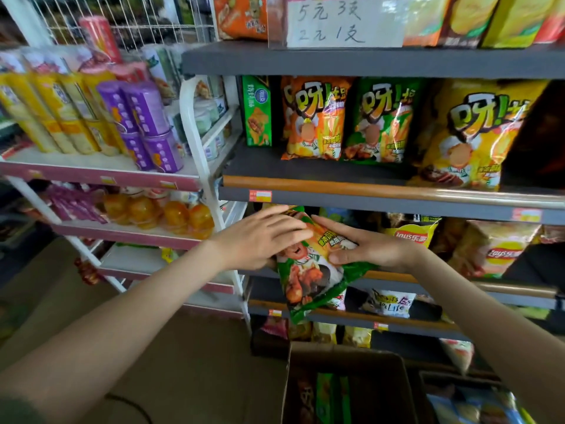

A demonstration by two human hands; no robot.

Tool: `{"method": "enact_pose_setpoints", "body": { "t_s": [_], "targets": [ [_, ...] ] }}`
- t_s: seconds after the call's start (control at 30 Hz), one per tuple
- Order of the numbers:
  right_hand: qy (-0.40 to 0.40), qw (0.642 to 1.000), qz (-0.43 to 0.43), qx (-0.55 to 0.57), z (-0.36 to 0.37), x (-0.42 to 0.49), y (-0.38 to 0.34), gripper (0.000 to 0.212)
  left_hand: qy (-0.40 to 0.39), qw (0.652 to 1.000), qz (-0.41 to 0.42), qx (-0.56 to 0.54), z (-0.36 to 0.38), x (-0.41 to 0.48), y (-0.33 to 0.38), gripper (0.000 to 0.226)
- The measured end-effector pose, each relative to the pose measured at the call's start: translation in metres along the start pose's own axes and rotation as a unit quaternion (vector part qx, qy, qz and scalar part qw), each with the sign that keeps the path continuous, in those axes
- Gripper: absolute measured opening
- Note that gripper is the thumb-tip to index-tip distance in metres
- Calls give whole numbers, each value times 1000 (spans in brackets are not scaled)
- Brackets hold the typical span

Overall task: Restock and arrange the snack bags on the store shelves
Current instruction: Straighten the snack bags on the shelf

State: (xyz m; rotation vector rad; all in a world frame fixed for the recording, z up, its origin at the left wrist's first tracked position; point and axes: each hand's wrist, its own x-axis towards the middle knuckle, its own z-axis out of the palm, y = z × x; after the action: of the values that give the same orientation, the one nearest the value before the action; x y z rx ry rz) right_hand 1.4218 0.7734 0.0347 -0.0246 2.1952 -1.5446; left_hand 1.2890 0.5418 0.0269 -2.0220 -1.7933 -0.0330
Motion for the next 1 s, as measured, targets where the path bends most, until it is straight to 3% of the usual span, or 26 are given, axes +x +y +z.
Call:
{"method": "enact_pose_setpoints", "body": {
  "t_s": [0.13, 0.23, 0.33, 0.4, 0.57, 0.6, 0.67, 0.77, 0.87, 1.0],
  "targets": [
    [-10, 998, -50, 37, 15, 14, -3, 68, 30, 985, -167, -32, -3, -48, -6, 65],
    [-11, 995, -89, 49, 25, 25, -10, 64, 72, 943, -323, -20, -12, -83, 0, 66],
    [-24, 990, -127, 52, 35, 36, -21, 67, 93, 826, -551, -74, -24, -98, 13, 72],
    [-25, 987, -150, 42, 41, 42, -28, 68, 102, 744, -646, -134, -30, -100, 19, 71],
    [-31, 981, -193, 19, 46, 49, -36, 71, 161, 593, -745, -259, -43, -78, 27, 72],
    [-24, 979, -201, 28, 44, 48, -36, 73, 188, 576, -742, -287, -44, -72, 28, 75],
    [-2, 975, -221, 34, 38, 45, -33, 74, 225, 580, -709, -333, -46, -60, 32, 84],
    [32, 969, -244, 18, 27, 37, -31, 75, 222, 615, -624, -428, -44, -30, 41, 94],
    [70, 964, -252, -40, 7, 27, -25, 84, 196, 684, -552, -434, -35, 2, 43, 89],
    [112, 966, -230, -49, -24, 12, -14, 115, 209, 775, -462, -377, -30, 38, 33, 89]
  ]
}}
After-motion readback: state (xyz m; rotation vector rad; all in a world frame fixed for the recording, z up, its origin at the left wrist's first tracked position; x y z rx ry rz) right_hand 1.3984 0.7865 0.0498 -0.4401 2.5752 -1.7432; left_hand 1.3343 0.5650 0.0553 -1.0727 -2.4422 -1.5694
